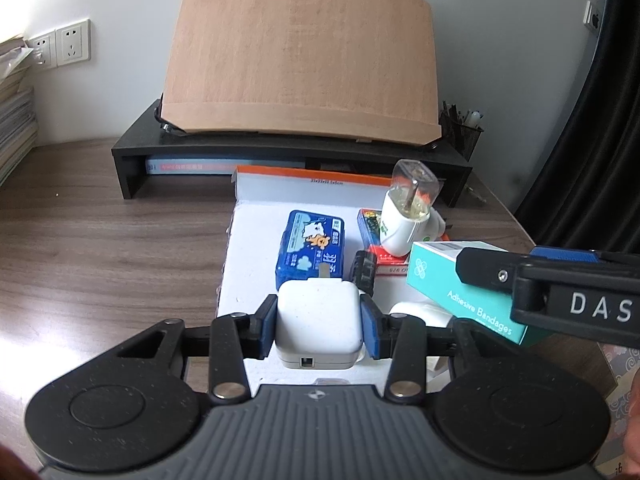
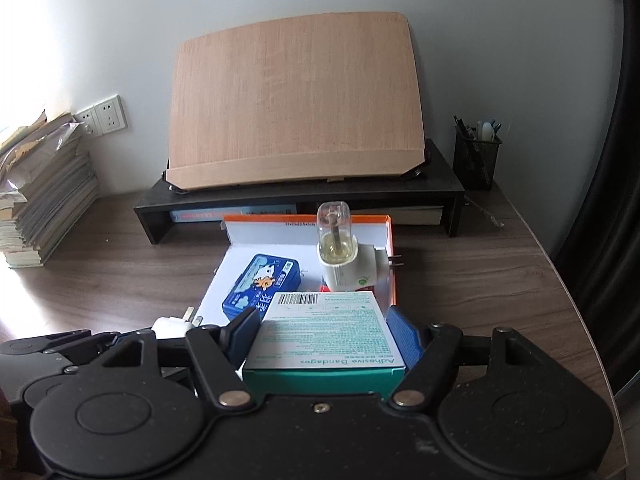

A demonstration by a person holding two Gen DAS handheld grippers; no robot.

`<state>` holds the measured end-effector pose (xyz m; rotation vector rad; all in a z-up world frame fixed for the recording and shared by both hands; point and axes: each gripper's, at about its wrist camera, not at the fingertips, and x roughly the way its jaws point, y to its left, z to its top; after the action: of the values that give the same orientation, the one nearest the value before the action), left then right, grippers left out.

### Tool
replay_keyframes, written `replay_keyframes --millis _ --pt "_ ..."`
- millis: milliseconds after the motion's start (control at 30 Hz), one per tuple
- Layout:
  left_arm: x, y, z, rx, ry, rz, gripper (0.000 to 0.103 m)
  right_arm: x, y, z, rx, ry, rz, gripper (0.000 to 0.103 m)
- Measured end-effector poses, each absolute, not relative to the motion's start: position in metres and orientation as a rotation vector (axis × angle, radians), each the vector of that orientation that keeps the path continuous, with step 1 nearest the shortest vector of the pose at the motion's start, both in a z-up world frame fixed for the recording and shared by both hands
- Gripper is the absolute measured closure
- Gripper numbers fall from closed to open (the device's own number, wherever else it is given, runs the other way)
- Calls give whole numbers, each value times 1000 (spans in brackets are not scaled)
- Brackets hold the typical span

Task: Organize rigid objects
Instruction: 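Lower the bandage box into the white box with the right tool while the left tool holds the plug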

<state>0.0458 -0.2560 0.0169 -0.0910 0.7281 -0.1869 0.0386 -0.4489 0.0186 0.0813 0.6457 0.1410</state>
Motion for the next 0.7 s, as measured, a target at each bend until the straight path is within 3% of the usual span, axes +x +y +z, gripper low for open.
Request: replay_keyframes --millis 700 --pt "39 -266 23 -88 707 -207 60 31 -447 28 81 611 150 19"
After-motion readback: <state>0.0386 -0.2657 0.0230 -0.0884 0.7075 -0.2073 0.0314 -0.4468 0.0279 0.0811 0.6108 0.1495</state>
